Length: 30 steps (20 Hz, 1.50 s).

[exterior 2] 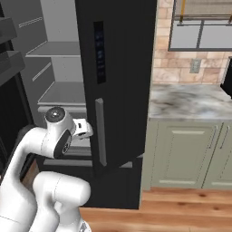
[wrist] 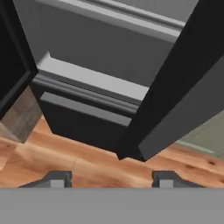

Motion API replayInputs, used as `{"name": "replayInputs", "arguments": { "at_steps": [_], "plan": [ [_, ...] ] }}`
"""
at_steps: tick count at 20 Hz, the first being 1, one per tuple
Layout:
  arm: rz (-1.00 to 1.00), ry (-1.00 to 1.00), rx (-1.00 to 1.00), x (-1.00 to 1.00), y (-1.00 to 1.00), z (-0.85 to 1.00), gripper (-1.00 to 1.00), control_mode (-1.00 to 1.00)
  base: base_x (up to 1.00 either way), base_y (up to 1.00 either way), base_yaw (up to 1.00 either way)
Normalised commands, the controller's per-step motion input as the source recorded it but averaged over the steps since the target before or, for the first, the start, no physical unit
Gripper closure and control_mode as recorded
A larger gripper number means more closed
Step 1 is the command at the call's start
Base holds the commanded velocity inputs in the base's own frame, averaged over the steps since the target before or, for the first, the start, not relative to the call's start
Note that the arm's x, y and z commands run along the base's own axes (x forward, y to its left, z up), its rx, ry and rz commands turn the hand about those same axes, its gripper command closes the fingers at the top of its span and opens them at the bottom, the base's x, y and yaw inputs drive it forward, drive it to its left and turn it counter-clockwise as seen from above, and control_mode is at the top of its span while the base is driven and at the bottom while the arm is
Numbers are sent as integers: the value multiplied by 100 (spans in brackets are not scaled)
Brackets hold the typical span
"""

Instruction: Place one of the steaks on the plate and the other in the bowl. Then place the bowl in the fridge.

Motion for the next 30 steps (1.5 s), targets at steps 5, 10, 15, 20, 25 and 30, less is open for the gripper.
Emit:
{"name": "replayInputs", "arguments": {
  "at_steps": [5, 10, 15, 20, 25, 30],
  "plan": [
    [0, 0, -23, 0, 21, 41, -100, -100, 0, 0, 0],
    [0, 0, -18, 6, 16, 29, -100, -100, 0, 0, 0],
    [0, 2, -22, 15, 20, 12, 100, -100, 0, 0, 0],
    [1, 9, -20, 28, 0, 14, 100, -100, 0, 0, 0],
    [3, 11, -23, 40, 0, 3, 100, -100, 0, 0, 0],
    [0, 1, -11, 42, 0, 0, 100, -100, 0, 0, 0]
  ]
}}
